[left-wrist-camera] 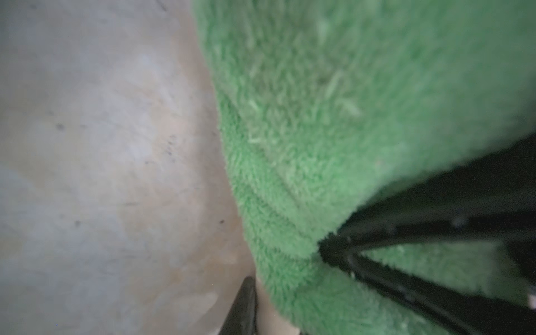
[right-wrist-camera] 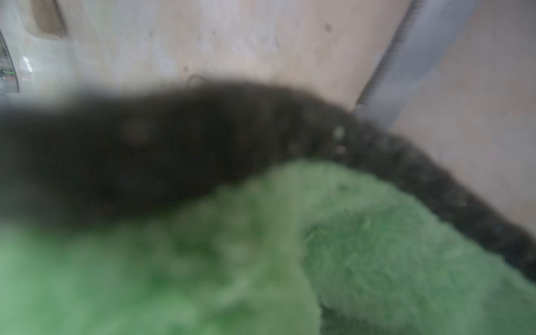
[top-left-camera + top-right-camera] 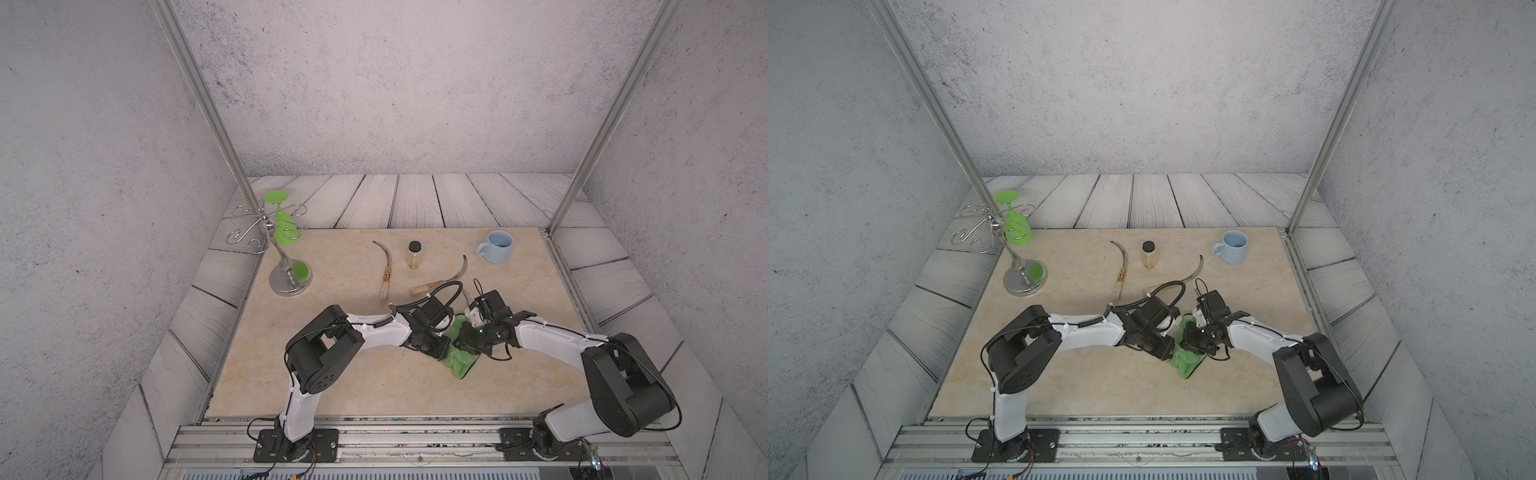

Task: Wipe small sickles with rags
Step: Wipe the small sickle.

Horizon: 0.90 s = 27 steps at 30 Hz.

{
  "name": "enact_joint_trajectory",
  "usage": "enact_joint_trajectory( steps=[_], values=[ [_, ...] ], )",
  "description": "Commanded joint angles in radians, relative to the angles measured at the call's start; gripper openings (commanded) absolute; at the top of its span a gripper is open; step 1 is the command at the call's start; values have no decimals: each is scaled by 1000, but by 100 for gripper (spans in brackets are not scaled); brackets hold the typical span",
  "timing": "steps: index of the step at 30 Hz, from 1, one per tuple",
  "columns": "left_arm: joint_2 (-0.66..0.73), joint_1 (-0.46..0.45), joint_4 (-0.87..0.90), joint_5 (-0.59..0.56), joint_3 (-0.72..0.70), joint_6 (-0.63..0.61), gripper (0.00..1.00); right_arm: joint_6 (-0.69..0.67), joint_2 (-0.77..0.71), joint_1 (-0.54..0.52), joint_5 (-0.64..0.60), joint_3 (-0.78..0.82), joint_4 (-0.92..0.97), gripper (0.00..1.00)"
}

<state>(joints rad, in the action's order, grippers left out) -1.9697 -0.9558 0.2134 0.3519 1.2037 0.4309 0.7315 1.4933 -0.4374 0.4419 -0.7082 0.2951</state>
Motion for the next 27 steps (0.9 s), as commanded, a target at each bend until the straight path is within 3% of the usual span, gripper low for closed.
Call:
enact_joint_trajectory(
  steps=[1, 16, 21, 27],
  values=[
    [-27, -11, 7, 11, -10, -3, 0, -7, 87, -18, -67, -11, 19, 12],
    [8, -21, -16, 13, -87, 14, 0, -169, 156, 134, -235, -233, 194, 9],
    [3, -21, -17, 9, -78, 17, 0, -206, 68, 137, -163, -287, 258, 8],
    [-4, -21, -30, 7, -64, 33, 0, -173, -164, 121, -67, -235, 350, 8]
  ],
)
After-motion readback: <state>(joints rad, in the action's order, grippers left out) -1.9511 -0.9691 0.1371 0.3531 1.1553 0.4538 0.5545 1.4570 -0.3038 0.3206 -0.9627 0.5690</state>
